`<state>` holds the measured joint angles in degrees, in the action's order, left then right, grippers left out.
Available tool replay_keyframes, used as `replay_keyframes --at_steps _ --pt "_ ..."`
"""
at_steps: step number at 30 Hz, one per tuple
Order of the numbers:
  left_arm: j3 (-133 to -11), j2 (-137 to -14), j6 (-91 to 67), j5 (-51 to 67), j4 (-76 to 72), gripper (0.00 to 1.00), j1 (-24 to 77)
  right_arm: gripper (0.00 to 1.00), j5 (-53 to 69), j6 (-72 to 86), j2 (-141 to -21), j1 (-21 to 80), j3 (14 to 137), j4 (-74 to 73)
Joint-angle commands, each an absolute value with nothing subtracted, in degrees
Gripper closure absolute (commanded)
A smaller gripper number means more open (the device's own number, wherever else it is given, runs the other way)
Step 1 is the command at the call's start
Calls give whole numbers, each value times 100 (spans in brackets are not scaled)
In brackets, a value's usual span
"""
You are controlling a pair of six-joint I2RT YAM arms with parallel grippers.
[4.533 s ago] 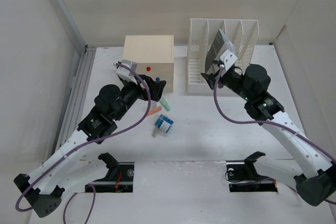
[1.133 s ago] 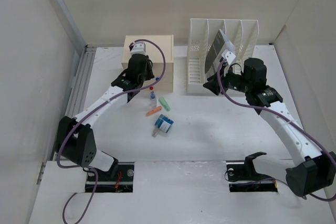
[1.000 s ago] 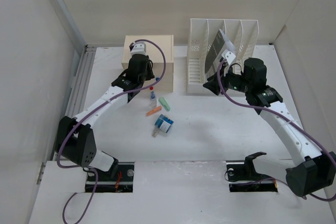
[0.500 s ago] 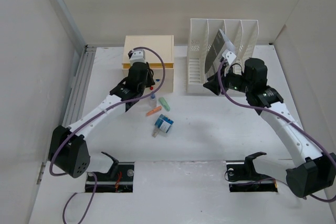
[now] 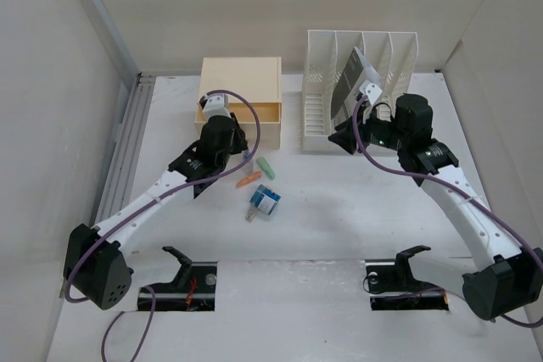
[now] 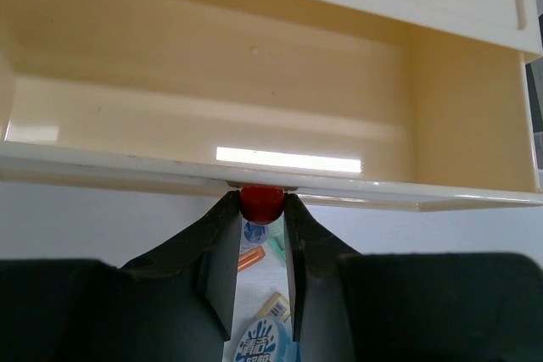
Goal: Organize the desk
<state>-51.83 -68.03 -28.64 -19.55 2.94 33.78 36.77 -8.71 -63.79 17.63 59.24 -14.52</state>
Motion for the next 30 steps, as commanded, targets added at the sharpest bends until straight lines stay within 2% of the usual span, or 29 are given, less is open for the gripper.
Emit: replay_keyframes --at_steps 1,12,16,17,18,22,24,30 --pt "-5010 -6530 -3041 -1819 642 95 3533 55 3832 -791 -6293 1758 6082 -1257" --pt "-4790 -6425 -3269 -1819 694 90 3586 55 3832 -791 -6293 1758 6029 -1257" --pt "-4737 -6319 -3270 -1819 747 65 3586 55 3832 -791 -6293 1758 6029 -1257" --pt "-4737 -6258 -3270 -1819 808 43 3586 55 3832 -791 -6293 1758 6029 -1257" --pt "-4737 -6258 -3270 -1872 896 34 3586 55 3832 -791 -6293 1758 6029 -1257" --pt "-4860 -6144 -3270 -1995 1168 12 3717 51 3832 -844 -6346 1758 6029 -1257" --pt "-4860 -5977 -3322 -1995 1230 8 3770 50 3884 -914 -6398 1758 6029 -1257" --pt "-5062 -5099 -3445 -1995 1748 8 4052 39 4279 -1676 -6512 1758 6029 -1476"
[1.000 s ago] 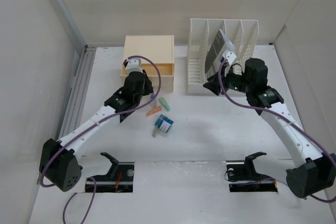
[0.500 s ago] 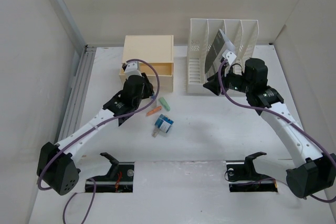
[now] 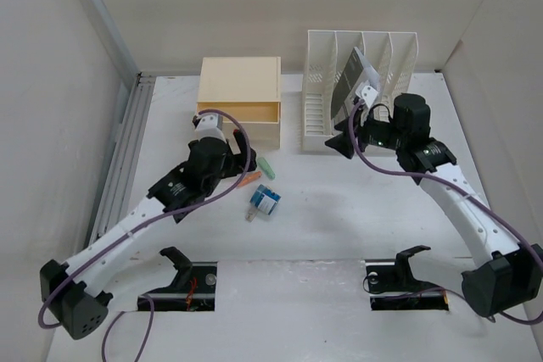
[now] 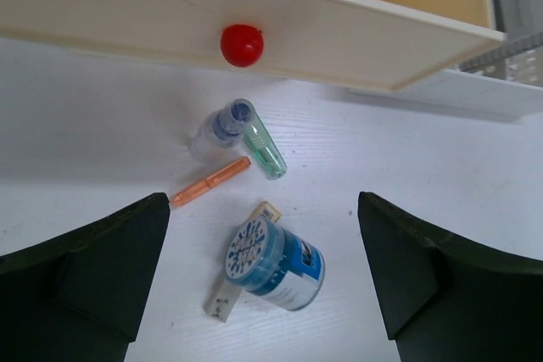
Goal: Organize the desk
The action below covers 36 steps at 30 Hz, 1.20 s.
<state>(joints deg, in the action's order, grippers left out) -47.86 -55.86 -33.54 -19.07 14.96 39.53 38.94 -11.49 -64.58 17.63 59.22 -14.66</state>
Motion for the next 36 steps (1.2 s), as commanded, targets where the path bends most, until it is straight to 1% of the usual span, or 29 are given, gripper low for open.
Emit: replay_keyframes --at_steps 1,2,4,5,6,7,8,9,10,11,14,17,21,23,24,27,31,36 --pt "-5150 -4932 -3350 -1995 1819 8 4052 38 4602 -1888 -6565 1758 6029 -1537" --pt "-5220 -4591 -3236 -1995 1819 8 4052 34 4762 -2133 -6565 1758 6082 -1782" --pt "-5404 -4282 -2937 -2300 1889 7 4052 32 4991 -3221 -6819 1941 6301 -2239" --pt "-5588 -4045 -2622 -2433 1942 6 4052 27 5131 -3756 -6899 2212 6397 -2520" --pt "-5659 -3947 -2428 -2591 1942 4 4052 25 5133 -4362 -6960 2363 6485 -3123" --pt "-5660 -3868 -2252 -2758 1942 2 4052 23 5133 -5525 -7074 2503 6547 -3346" --pt "-5721 -3798 -2093 -3143 1881 0 4052 22 4898 -5998 -7075 2653 6548 -3453" --pt "-5722 -3736 -1805 -3303 1811 0 4052 20 4748 -6438 -7127 2941 6548 -3454" --pt "-5643 -3674 -1697 -3661 1758 0 4052 20 4459 -7321 -7180 3214 6443 -3506" --pt "-5573 -3674 -1635 -3848 1758 0 4052 20 4456 -7704 -7181 3217 6347 -3411" --pt "-5257 -3674 -1564 -4349 1592 0 4052 20 3772 -8452 -7416 3778 6047 -2682" --pt "-4835 -3560 -1617 -4430 1319 0 4052 20 3393 -8744 -7830 4191 6160 -2453" --pt "-4711 -3419 -1617 -4430 1204 0 4052 20 3068 -9191 -8628 4535 6555 -2566" --pt "-4711 -3279 -1669 -4482 1204 0 4052 20 2866 -9438 -9059 4727 6941 -2889" --pt "-4624 -3226 -1670 -4482 1143 0 4052 20 2813 -9535 -9061 4789 7065 -3005" --pt "-4562 -3086 -1670 -4430 1143 0 4052 21 2567 -9755 -9553 5044 7521 -3408" --pt "-4509 -3023 -1670 -4430 1143 0 4052 21 2514 -9887 -10045 5159 8014 -3805" --pt "-4509 -2971 -1670 -4430 1143 0 4052 21 2514 -10274 -10467 5282 8279 -4473"
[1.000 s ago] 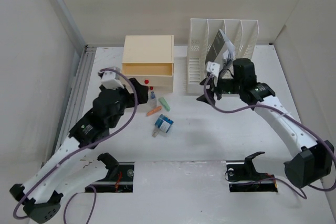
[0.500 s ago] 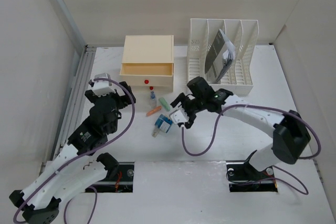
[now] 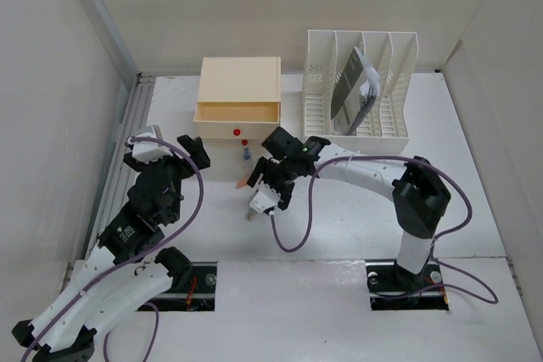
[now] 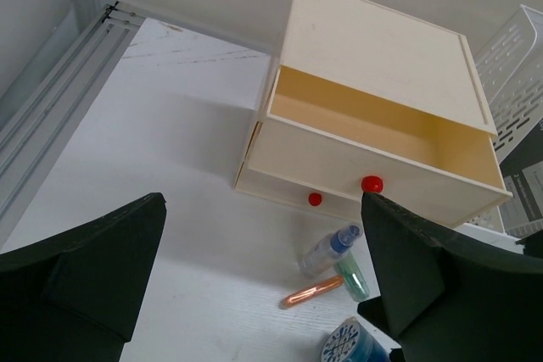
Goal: Organize the desk
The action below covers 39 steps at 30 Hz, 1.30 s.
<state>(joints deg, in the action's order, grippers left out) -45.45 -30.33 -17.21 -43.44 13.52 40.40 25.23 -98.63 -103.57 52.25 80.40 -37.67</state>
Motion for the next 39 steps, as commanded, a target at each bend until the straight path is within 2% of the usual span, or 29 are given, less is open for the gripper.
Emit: replay_keyframes --at_steps 1,7,13,17,20,25,39 --pt "-4509 -2971 -1670 -4377 1143 0 4052 21 2514 -10274 -10468 5334 8279 -4569" --pt "-4509 -2918 -1670 -4324 1090 0 4052 21 2566 -10477 -10468 5388 8446 -5396" --pt "-4509 -2918 -1670 -4271 1090 0 4052 19 2619 -10477 -10661 5449 8498 -5599" --pt "-4509 -2865 -1670 -4271 1090 0 4052 11 2874 -10091 -10872 5502 8648 -5599" --pt "-4456 -2813 -1670 -4219 1090 0 4052 2 3128 -9451 -10890 5502 8701 -5134" --pt "-4456 -2812 -1670 -4158 1090 0 4052 2 3261 -8799 -10714 5555 8499 -4430" --pt "-4456 -2812 -1670 -4104 1037 0 4052 4 2716 -8429 -11118 5555 8333 -4105"
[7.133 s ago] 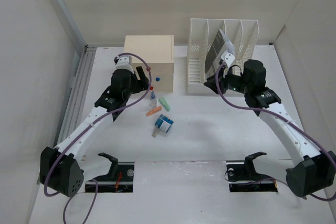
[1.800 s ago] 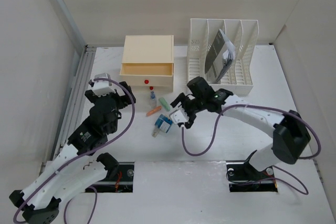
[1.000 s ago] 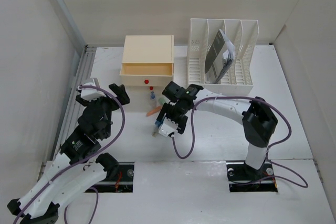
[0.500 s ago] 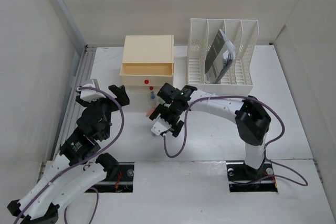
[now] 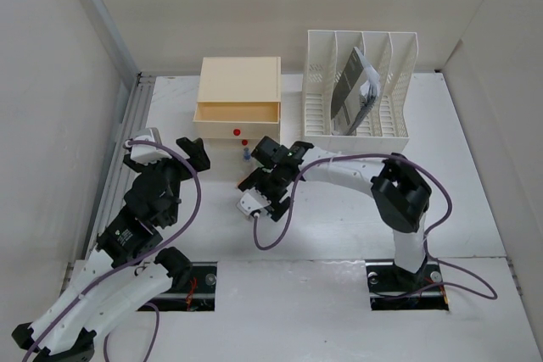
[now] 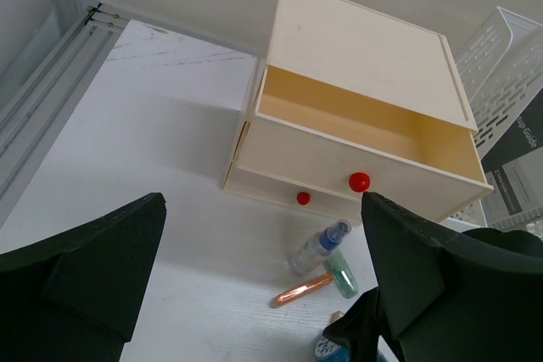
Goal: Organize the desk
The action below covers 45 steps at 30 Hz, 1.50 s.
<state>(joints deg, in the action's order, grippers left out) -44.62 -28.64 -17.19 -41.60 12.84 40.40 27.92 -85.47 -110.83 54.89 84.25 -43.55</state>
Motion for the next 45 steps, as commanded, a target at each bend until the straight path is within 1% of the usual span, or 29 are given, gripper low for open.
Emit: replay_keyframes --at_steps 1,3,6,9,10,13,14,16,17,22,26,28,29,30,34,35,37,38,43,45 --pt "-4456 -2812 -1670 -4104 1037 0 4052 4 2716 -8429 -11118 5555 8332 -4104" --pt "-4456 -2760 -1670 -4104 1037 0 4052 4 2655 -8358 -11171 5555 8271 -4043" --pt "-4456 -2760 -1670 -4104 1037 0 4052 8 2593 -8227 -11171 5555 8271 -3938" --pt "-4456 -2698 -1670 -4104 1037 0 4052 21 2479 -7991 -11110 5555 8166 -3788" --pt "-4456 -2698 -1670 -4104 1037 0 4052 36 2479 -7911 -11109 5555 8165 -3701" --pt "-4456 -2698 -1670 -4104 1037 0 4052 65 2417 -7691 -11004 5555 8217 -3700" --pt "-4456 -2698 -1670 -4104 1037 0 4052 85 2417 -7612 -10926 5555 8218 -3700" --pt "-4456 -2698 -1670 -4104 1037 0 4052 96 2417 -7428 -10715 5555 8270 -3771" --pt "-4456 -2698 -1670 -4104 1037 0 4052 100 2278 -7270 -10618 5642 8271 -3692" --pt "-4456 -2646 -1670 -4052 1037 0 4052 100 1688 -5875 -10047 5941 8673 -3875" --pt "-4456 -2646 -1670 -4052 1037 0 4052 100 2117 -4487 -9923 5941 10007 -4490" --pt "-4456 -2646 -1670 -4052 1037 0 4052 100 2171 -3837 -9809 5941 10439 -4491" --pt "-4456 -2646 -1670 -4052 1037 0 4052 100 2093 -3832 -9809 5941 10528 -4422" --pt "-4456 -2646 -1670 -4104 1037 0 4052 100 2005 -3380 -9739 5941 10608 -4334" --pt "-4456 -2531 -1723 -4227 1037 0 4052 100 1127 -2279 -9633 5941 11003 -4008" --pt "-4456 -2479 -1723 -4228 1037 0 4052 100 603 -2059 -9633 5941 11074 -3947" --pt "-4456 -2417 -1775 -4280 1037 0 4052 100 38 -1454 -9633 5941 11180 -3772" --pt "-4456 -2417 -1775 -4280 1037 0 4052 100 -513 -1233 -9633 5941 11180 -3657" --pt "-4403 -2355 -1775 -4342 1037 0 4052 100 -1729 50 -9694 5941 11469 -3376" --pt "-4403 -2417 -1775 -4342 1037 0 4000 100 -2316 605 -9940 5941 11724 -3323"
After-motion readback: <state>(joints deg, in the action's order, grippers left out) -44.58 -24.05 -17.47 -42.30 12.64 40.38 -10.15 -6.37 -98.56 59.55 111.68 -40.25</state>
